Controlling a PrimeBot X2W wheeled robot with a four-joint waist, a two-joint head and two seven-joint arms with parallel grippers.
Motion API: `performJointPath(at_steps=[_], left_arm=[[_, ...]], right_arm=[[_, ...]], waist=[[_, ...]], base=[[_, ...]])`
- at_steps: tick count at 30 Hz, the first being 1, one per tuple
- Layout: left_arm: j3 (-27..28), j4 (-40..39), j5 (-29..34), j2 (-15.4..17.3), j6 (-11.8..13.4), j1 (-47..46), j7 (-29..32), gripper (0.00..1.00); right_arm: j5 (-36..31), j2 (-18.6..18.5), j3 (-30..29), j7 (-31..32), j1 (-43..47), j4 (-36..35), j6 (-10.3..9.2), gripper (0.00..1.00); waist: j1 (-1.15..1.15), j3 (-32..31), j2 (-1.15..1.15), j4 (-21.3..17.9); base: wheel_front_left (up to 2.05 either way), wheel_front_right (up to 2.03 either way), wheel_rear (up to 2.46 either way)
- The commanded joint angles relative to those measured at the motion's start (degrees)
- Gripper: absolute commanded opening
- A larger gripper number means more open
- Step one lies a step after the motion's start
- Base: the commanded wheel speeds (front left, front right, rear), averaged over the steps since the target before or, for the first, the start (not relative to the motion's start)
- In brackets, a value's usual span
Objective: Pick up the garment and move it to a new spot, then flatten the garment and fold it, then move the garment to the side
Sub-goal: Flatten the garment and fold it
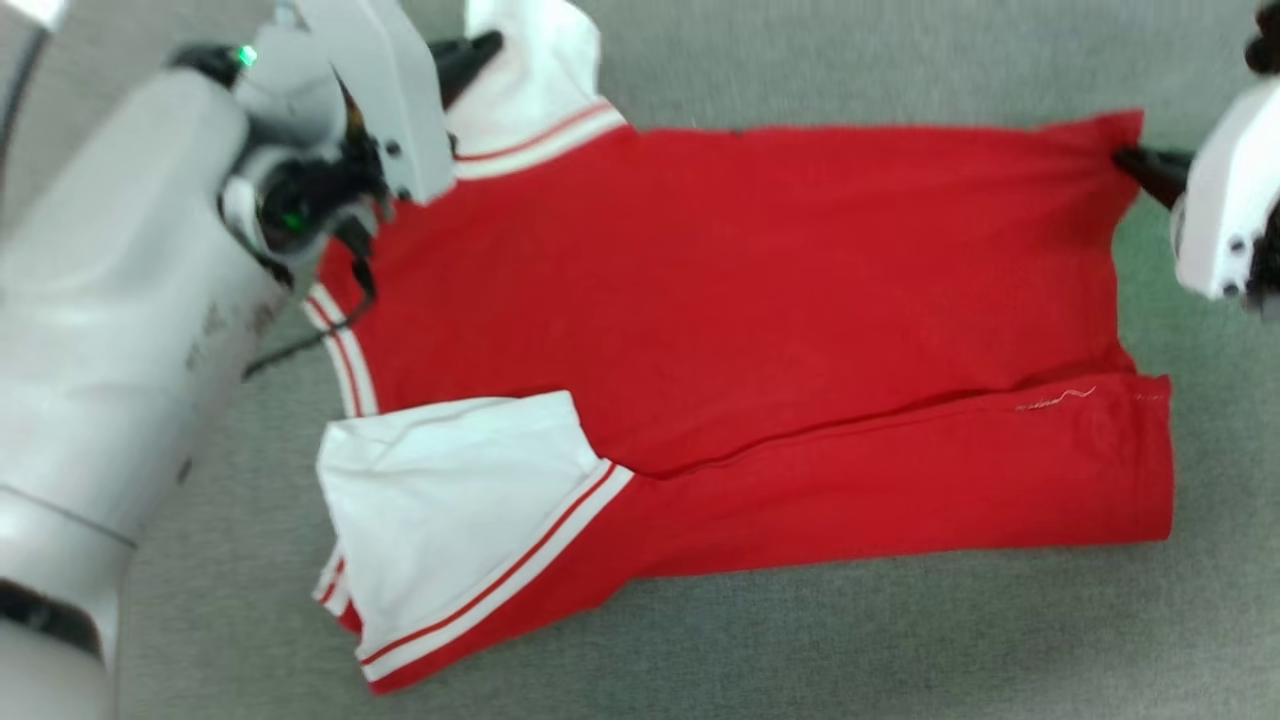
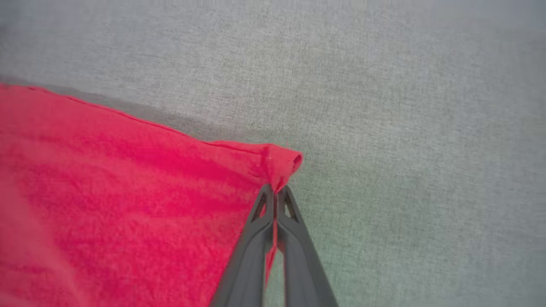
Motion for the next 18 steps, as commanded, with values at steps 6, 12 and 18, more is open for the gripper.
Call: performJointPath(at_steps=[6,12,18], left_arm=[[-2.3,-8.5,-4.4,3.7,-0.1,6.6,-3.9,0.00],[-4.4,-20.8,-8.4,9.5,-0.1,15.2,-8.1,0.00],[-5.4,-31.8,-10.6,16.1,-0.1,25.8,-14.4,0.00]], right_arm=[[1.6,-4.2,1.6,-1.6,6.7,-3.7,-0.06,0.00],[2.9,-8.0,1.0,-2.0,14.3,-8.8,-0.06,0.00],[3.5,-11.4,-2.6,-2.3,24.4,-14.3,-0.06,0.00]], waist=[[0.00,-10.9,0.00,5.3],[0.00,-13.8,0.00,7.1],[0.00,-14.6,0.00,8.4]], base=[[0.00,0.00,0.00],[0.00,0.00,0.00],[0.00,0.00,0.00]])
